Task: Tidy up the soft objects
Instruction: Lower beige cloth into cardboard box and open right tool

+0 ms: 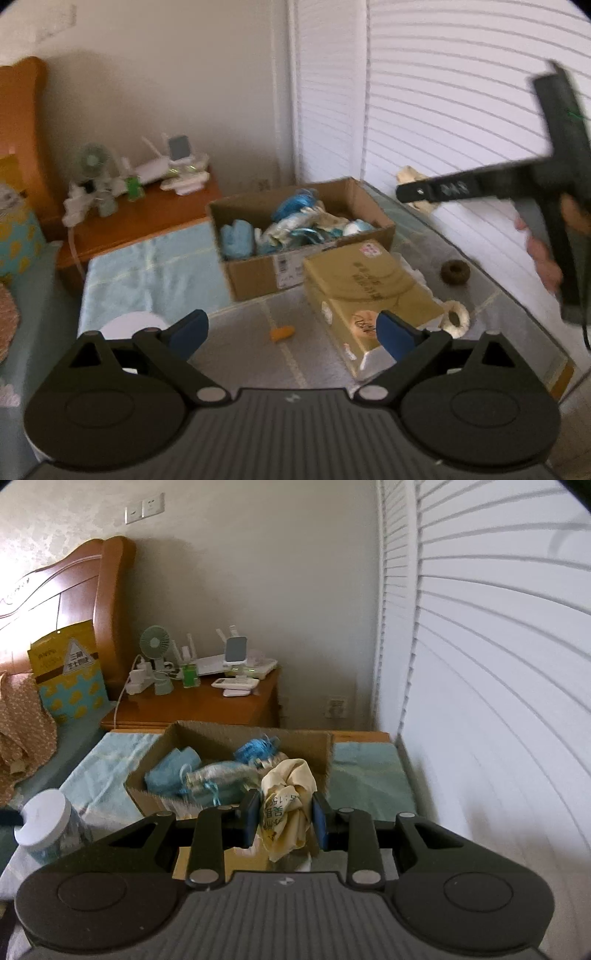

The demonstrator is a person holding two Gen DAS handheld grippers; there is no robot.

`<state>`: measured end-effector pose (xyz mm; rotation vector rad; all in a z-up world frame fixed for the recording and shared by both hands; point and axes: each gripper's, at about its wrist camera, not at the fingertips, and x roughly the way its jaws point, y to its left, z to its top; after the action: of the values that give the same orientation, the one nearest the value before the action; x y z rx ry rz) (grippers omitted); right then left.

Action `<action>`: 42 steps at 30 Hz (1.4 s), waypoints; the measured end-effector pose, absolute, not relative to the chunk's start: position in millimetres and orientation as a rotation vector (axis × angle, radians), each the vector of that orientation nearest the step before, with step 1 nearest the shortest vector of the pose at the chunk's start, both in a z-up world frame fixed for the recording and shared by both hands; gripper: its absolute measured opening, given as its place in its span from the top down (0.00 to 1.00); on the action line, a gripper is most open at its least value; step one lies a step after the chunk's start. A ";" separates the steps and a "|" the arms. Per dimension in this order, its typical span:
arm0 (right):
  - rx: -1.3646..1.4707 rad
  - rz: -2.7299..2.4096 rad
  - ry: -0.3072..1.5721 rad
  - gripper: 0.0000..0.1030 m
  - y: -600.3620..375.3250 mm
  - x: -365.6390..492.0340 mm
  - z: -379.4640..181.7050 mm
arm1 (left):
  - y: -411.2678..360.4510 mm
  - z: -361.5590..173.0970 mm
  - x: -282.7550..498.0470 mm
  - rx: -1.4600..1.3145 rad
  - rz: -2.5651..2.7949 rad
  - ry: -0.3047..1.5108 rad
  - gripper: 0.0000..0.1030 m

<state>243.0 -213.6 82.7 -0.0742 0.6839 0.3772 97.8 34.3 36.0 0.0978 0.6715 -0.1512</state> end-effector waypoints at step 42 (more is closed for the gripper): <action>-0.152 0.422 0.825 0.52 -174.2 367.6 53.2 | 39.8 14.9 82.1 0.029 -0.068 0.709 0.04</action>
<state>367.6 -174.2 53.2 -0.1518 0.8247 0.4215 82.1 39.8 14.9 0.0289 0.7091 -0.0684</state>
